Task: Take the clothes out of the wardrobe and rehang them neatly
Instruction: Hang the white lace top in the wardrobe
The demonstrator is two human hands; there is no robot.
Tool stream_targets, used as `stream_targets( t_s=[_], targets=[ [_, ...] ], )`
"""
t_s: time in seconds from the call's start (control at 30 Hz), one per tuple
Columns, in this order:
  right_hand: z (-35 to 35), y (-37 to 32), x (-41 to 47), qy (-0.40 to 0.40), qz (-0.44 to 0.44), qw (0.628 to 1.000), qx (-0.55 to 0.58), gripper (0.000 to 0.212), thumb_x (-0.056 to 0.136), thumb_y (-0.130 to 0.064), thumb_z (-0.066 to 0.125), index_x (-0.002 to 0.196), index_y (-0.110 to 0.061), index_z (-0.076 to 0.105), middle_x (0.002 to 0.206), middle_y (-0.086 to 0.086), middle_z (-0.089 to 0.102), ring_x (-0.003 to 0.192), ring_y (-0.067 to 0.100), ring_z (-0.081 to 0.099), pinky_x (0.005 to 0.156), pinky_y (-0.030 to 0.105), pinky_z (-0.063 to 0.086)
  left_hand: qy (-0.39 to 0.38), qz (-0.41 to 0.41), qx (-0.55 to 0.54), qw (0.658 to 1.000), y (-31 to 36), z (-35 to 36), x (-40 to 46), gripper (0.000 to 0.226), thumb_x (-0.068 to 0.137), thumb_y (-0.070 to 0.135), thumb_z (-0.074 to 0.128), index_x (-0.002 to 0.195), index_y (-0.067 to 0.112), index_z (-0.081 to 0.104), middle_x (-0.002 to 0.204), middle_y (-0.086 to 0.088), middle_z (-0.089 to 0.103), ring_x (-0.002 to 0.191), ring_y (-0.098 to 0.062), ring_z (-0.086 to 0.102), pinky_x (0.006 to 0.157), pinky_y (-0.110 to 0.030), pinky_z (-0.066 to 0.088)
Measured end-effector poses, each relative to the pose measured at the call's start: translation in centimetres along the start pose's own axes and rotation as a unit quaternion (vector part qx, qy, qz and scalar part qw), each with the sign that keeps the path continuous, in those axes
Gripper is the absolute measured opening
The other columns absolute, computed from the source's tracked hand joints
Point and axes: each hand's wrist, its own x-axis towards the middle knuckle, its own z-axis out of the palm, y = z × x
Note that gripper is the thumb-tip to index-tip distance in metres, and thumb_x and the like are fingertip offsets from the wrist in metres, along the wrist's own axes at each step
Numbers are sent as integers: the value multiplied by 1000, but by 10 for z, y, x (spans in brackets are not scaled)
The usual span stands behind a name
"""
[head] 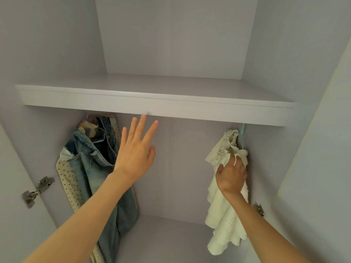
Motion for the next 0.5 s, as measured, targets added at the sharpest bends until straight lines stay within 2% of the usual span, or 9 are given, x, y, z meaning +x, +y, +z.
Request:
stream_targets(
  t_s=[0.1, 0.2, 0.3, 0.37, 0.43, 0.5],
  targets=[
    [8, -27, -25, -27, -94, 995, 16, 51, 91, -21, 54, 136, -2, 40, 139, 21, 42, 130, 37, 37, 107, 51, 29, -16, -35, -1, 999, -10, 0, -42, 69, 89, 17, 56, 147, 21, 20, 155, -13, 13, 142, -32, 4, 111, -48, 4],
    [19, -64, -66, -66, -205, 974, 68, 47, 91, -30, 46, 128, -1, 50, 128, 21, 54, 118, 38, 51, 99, 53, 41, -41, -88, 10, 995, -31, -9, -99, 67, 91, 22, 54, 147, 23, 18, 154, -12, 14, 142, -29, 2, 112, -48, 6],
    [28, -107, -121, -131, -294, 939, 121, 56, 86, -39, 38, 121, 2, 55, 118, 22, 60, 106, 38, 60, 88, 52, 49, -70, -163, 28, 984, -57, -31, -165, 57, 95, 35, 35, 148, 25, 15, 155, -10, 11, 142, -26, -4, 112, -46, 2],
    [33, -135, -164, -158, -354, 911, 139, 57, 87, -39, 39, 122, 3, 54, 118, 22, 60, 105, 37, 60, 86, 50, 50, -87, -224, 44, 970, -72, -54, -215, 60, 91, 43, 18, 148, 26, 14, 155, -7, 7, 142, -25, -7, 112, -44, -1],
    [36, -159, -214, -195, -405, 878, 161, 61, 89, -44, 35, 133, -2, 45, 131, 19, 52, 119, 34, 52, 97, 49, 44, -86, -291, 58, 951, -84, -80, -272, 62, 89, 47, 14, 148, 25, 16, 155, -8, 9, 142, -26, -7, 113, -46, 1],
    [36, -177, -266, -261, -447, 840, 163, 71, 89, -53, 23, 144, -10, 29, 147, 11, 36, 137, 25, 32, 113, 45, 25, -88, -364, 80, 924, -89, -108, -333, 62, 90, 48, 16, 147, 24, 20, 155, -9, 14, 142, -28, -2, 112, -47, 3]
  ],
)
